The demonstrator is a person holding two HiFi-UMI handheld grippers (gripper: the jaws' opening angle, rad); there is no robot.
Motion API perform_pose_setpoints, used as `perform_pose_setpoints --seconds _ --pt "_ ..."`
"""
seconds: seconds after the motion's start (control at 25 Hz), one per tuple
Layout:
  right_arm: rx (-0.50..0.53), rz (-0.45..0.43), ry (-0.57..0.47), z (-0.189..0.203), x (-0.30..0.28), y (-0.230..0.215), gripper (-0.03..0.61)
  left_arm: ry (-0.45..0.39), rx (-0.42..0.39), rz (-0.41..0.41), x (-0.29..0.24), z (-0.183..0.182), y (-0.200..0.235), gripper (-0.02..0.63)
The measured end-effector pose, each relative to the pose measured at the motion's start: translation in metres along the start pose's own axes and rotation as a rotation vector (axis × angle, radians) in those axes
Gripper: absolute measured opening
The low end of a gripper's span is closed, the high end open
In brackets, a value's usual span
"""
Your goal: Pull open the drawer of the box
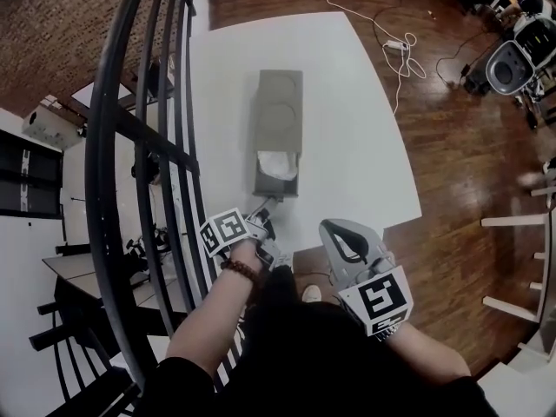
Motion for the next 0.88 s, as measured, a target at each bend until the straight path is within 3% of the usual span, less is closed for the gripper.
perform_pose_setpoints --seconds 0.88 --pt "0.038 -0.022 -0.047 0.017 0.054 0.036 -0.008 -0.032 0.004 -0.022 0.051 0.057 0.018 0.071"
Point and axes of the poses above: the fingertips, and each gripper's own axes: x backward along the fingers, y to its left, z out of its underside, the point moved 8 cm from there along x, backward along the fingers
